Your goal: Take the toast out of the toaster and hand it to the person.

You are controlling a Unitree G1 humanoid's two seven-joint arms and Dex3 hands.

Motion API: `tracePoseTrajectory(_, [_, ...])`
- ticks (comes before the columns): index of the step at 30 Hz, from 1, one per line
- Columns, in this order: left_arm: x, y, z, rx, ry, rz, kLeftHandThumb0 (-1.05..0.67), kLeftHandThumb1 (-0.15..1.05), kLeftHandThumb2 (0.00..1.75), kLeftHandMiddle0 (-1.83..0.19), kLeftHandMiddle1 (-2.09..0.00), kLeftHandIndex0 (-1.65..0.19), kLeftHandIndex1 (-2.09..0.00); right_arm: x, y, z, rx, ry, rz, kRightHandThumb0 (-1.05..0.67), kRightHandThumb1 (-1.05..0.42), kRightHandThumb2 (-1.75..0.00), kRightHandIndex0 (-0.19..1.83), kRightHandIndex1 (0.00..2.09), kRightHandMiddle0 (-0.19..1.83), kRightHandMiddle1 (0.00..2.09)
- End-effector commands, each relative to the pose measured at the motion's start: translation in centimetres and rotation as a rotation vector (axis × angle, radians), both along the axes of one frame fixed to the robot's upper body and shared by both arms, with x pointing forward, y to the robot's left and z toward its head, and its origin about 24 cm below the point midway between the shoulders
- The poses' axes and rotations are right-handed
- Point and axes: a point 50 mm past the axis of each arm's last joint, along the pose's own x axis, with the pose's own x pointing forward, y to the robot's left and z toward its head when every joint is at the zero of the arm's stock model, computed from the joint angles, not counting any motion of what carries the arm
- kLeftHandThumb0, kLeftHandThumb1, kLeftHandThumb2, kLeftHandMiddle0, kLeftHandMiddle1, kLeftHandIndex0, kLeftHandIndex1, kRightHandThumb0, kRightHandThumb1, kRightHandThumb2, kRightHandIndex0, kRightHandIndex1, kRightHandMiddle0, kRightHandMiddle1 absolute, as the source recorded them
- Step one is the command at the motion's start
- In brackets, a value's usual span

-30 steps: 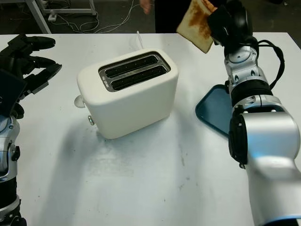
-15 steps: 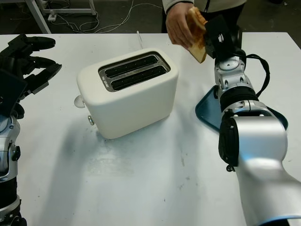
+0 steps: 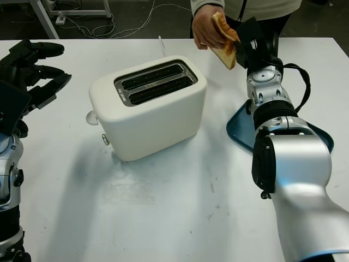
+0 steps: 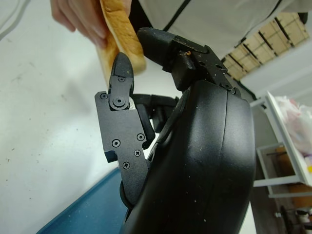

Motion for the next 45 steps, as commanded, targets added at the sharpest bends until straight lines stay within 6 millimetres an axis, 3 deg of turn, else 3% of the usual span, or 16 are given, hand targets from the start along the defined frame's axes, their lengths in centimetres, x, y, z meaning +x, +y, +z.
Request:
tracePoseTrajectory(1, [-0.1, 0.1, -0.1, 0.010, -0.007, 0.008, -0.25, 0.92, 0.21, -0.34, -1.10, -0.42, -0.74, 0.0, 0.0, -0.1, -0.018, -0.002, 0.003, -0.21, -0.92, -0.38, 0.53, 1.74, 0.30, 1.67])
tracePoseTrajectory(4, [-0.1, 0.2, -0.1, 0.013, -0.007, 0.009, -0.25, 0.92, 0.21, -0.34, -1.10, -0.42, -0.74, 0.0, 0.1, -0.2, -0.009, -0.001, 0.026, -0.22, -0.92, -0.38, 0.40, 1.75, 0.30, 1.50])
tracePoseTrajectory(5, [-0.1, 0.2, -0.1, 0.013, -0.009, 0.010, -0.25, 0.92, 0.21, -0.34, -1.10, -0.42, -0.74, 0.0, 0.1, -0.2, -0.055, 0.011, 0.055, -0.25, -0.92, -0.39, 0.43, 1.75, 0.34, 1.54])
tracePoseTrajectory(6, [-0.1, 0.3, -0.1, 0.012, -0.011, 0.009, -0.26, 0.92, 0.20, -0.35, -1.10, -0.42, -0.74, 0.0, 0.1, -0.1, -0.108, 0.023, 0.078, -0.37, -0.92, -0.38, 0.53, 1.68, 0.45, 1.43])
tracePoseTrajectory(7, [-0.1, 0.3, -0.1, 0.013, -0.012, 0.008, -0.26, 0.92, 0.20, -0.35, -1.10, -0.43, -0.74, 0.0, 0.1, -0.1, -0.148, 0.038, 0.099, -0.45, -0.92, -0.38, 0.59, 1.53, 0.55, 1.22])
tracePoseTrajectory(8, [-0.1, 0.3, -0.1, 0.013, -0.013, 0.007, -0.25, 0.92, 0.21, -0.36, -1.11, -0.43, -0.74, 0.0, 0.1, 0.0, -0.175, 0.053, 0.135, -0.52, -0.92, -0.37, 0.62, 1.22, 0.60, 0.89])
tracePoseTrajectory(9, [-0.1, 0.3, -0.1, 0.014, -0.013, 0.006, -0.25, 0.92, 0.21, -0.35, -1.11, -0.42, -0.74, 0.0, 0.0, 0.1, -0.187, 0.062, 0.166, -0.58, -0.92, -0.39, 0.55, 0.78, 0.57, 0.48])
tracePoseTrajectory(12, [-0.2, 0.3, -0.1, 0.018, -0.015, 0.007, -0.25, 0.92, 0.22, -0.35, -1.10, -0.42, -0.74, 0.0, 0.1, 0.3, -0.149, 0.058, 0.242, -0.73, -0.92, -0.39, 0.40, 0.14, 0.40, 0.06])
tracePoseTrajectory(18, [-0.4, 0.4, -0.1, 0.017, -0.024, 0.010, -0.22, 0.92, 0.23, -0.34, -1.11, -0.42, -0.74, -0.5, 0.3, 0.6, -0.241, -0.061, 0.313, -0.77, -0.92, -0.37, 0.37, 0.04, 0.38, 0.03])
tracePoseTrajectory(24, [-1.2, 0.7, -0.4, -0.063, -0.022, 0.011, -0.24, 0.92, 0.23, -0.28, -1.08, -0.38, -0.74, -2.1, 0.4, -1.0, -0.192, -0.202, 0.405, -0.74, -0.92, -0.26, 0.25, 0.00, 0.23, 0.00])
tracePoseTrajectory(27, [-2.1, 0.7, -0.6, -0.079, -0.043, 0.030, -0.29, 0.92, 0.22, -0.27, -1.08, -0.36, -0.73, -3.7, 0.5, -2.0, -0.177, -0.280, 0.433, -0.74, -0.92, -0.28, 0.26, 0.01, 0.24, 0.01])
tracePoseTrajectory(32, [-3.8, 0.7, -1.0, -0.091, -0.102, 0.063, -0.28, 0.92, 0.24, -0.35, -1.12, -0.38, -0.72, -7.0, 0.7, -4.0, -0.030, -0.360, 0.484, -0.72, -0.92, -0.27, 0.21, 0.00, 0.20, 0.00])
tracePoseTrajectory(38, [-5.9, 0.3, -2.3, -0.150, -0.116, 0.081, -0.30, 0.92, 0.27, -0.31, -1.08, -0.36, -0.69, -11.2, 1.2, -7.3, 0.154, -0.392, 0.491, -0.71, -0.92, -0.28, 0.17, 0.00, 0.19, 0.00])
tracePoseTrajectory(45, [-7.7, -1.3, -5.4, -0.203, -0.058, 0.122, -0.35, 0.92, 0.27, -0.34, -0.80, -0.41, -0.44, -14.2, 1.5, -9.8, 0.267, -0.377, 0.484, -0.71, -0.92, -0.38, 0.19, 0.02, 0.21, 0.01])
